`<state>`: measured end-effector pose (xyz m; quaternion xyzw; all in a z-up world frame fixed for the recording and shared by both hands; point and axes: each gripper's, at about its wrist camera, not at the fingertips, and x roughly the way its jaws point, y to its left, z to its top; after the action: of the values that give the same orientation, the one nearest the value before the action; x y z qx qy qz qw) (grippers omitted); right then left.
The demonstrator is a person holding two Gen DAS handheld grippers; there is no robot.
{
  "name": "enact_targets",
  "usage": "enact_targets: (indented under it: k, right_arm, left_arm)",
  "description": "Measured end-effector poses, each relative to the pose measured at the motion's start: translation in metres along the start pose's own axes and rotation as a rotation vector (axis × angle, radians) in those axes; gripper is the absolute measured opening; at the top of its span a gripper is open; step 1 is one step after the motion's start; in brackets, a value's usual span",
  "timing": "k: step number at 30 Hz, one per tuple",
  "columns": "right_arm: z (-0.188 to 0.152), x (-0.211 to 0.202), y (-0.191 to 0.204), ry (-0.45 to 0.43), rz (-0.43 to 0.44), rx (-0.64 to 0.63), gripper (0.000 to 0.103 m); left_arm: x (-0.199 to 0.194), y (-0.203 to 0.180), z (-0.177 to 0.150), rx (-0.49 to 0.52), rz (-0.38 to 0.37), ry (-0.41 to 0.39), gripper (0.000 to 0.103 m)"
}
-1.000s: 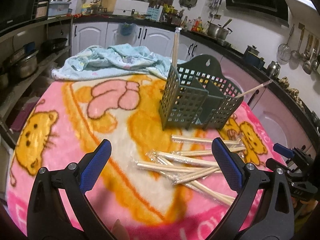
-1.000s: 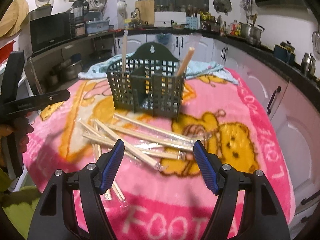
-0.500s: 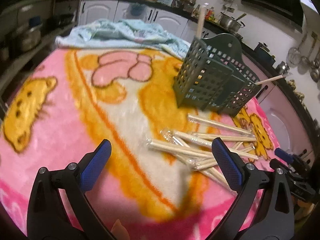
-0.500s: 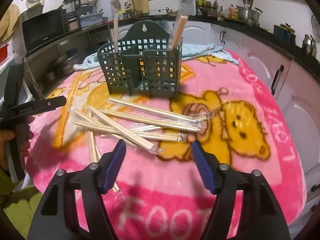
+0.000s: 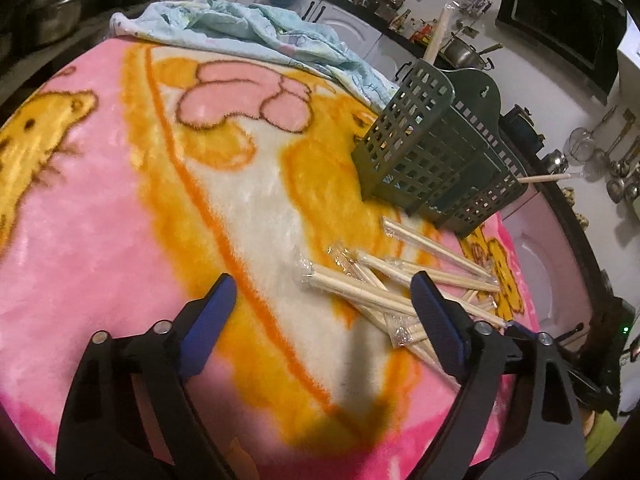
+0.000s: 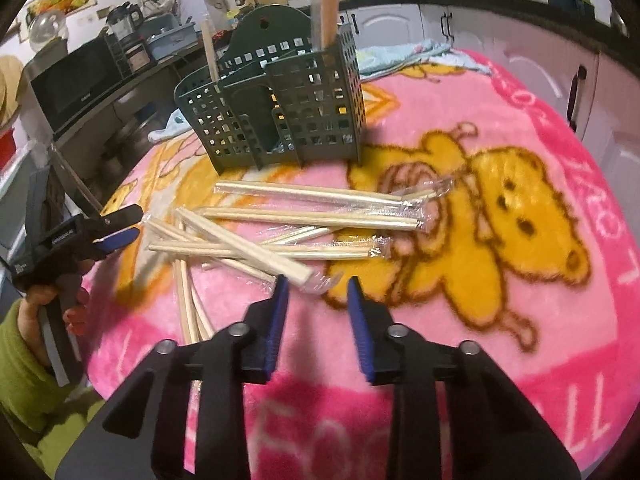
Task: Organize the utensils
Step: 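Close the left gripper on a chopstick while the right gripper grasps another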
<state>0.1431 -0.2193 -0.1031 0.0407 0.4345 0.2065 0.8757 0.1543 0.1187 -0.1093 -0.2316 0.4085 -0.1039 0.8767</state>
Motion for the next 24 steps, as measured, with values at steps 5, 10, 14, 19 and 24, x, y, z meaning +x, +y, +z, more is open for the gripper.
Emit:
enact_targets:
  k: [5,10,14,19,24]
  right_arm:
    - [0.000,0.002,-0.001,0.005,0.013,0.005,0.009]
    - [-0.001,0.002,-0.002,0.010,0.022,0.008,0.010]
    - [0.000,-0.003,-0.003,-0.006,0.029,0.015,0.015]
    - [0.005,-0.004,-0.009,-0.014,0.022,0.063,0.035]
    - [0.009,0.006,-0.024,0.016,0.049,0.174,0.035]
  left_arm:
    - [0.003,0.003,0.003,-0.023,-0.017,0.001,0.065]
    - [0.005,0.005,0.006,-0.038,-0.035,0.006,0.050]
    - [0.009,0.004,0.006,-0.035,-0.046,0.021,0.030]
    - [0.011,0.004,0.006,-0.031,-0.044,0.025,0.017]
    - [0.011,0.004,0.007,-0.028,-0.044,0.023,0.014]
